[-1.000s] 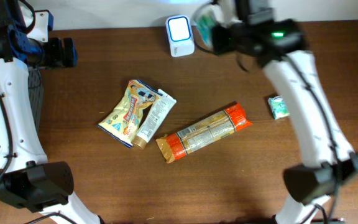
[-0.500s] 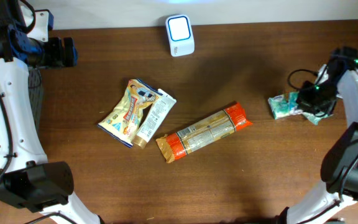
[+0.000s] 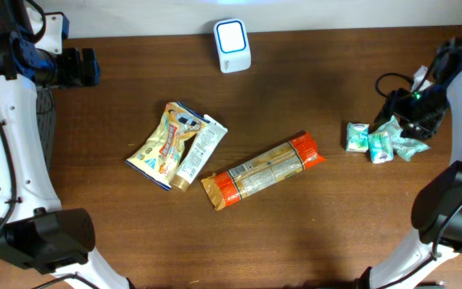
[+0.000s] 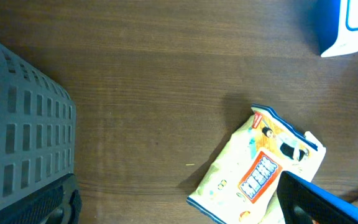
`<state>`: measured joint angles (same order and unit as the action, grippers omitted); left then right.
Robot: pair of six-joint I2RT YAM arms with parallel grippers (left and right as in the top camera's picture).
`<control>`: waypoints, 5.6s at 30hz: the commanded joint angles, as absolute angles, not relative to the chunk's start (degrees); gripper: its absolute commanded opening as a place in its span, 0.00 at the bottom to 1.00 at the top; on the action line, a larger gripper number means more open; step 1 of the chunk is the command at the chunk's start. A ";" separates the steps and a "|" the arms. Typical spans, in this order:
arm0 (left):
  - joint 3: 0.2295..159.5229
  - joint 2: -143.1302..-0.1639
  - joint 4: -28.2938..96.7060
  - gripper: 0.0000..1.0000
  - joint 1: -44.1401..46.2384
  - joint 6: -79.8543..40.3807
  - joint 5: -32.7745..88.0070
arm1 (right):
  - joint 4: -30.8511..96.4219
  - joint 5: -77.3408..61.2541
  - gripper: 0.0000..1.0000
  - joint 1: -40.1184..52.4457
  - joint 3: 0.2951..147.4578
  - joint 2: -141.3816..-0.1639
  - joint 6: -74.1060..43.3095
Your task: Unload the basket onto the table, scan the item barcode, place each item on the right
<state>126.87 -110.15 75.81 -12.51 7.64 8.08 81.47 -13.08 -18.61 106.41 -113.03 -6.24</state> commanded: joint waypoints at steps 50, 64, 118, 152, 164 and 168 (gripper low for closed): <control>127.33 -109.91 75.75 0.99 -12.53 7.14 8.08 | 47.88 -9.82 0.59 38.72 105.80 -133.21 -34.81; 127.33 -109.91 75.75 0.99 -12.53 7.14 8.08 | 60.90 -6.72 0.75 34.04 123.74 -133.47 7.94; 127.33 -109.91 75.75 0.99 -12.53 7.14 8.08 | 88.09 -29.56 0.04 23.97 137.49 -125.47 10.31; 127.33 -109.91 75.75 0.99 -12.53 7.14 8.08 | 45.84 -28.05 0.04 17.26 87.31 -125.95 -9.52; 127.33 -109.91 75.77 0.99 -12.53 7.14 8.08 | 45.82 -28.03 0.04 17.30 87.31 -125.95 -9.52; 127.33 -109.91 75.75 0.99 -12.53 7.14 8.08 | 45.80 -28.05 0.04 17.30 87.31 -125.95 -9.52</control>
<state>126.87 -110.15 75.83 -12.51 7.64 8.10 45.87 -29.91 16.75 87.96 -124.33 -9.93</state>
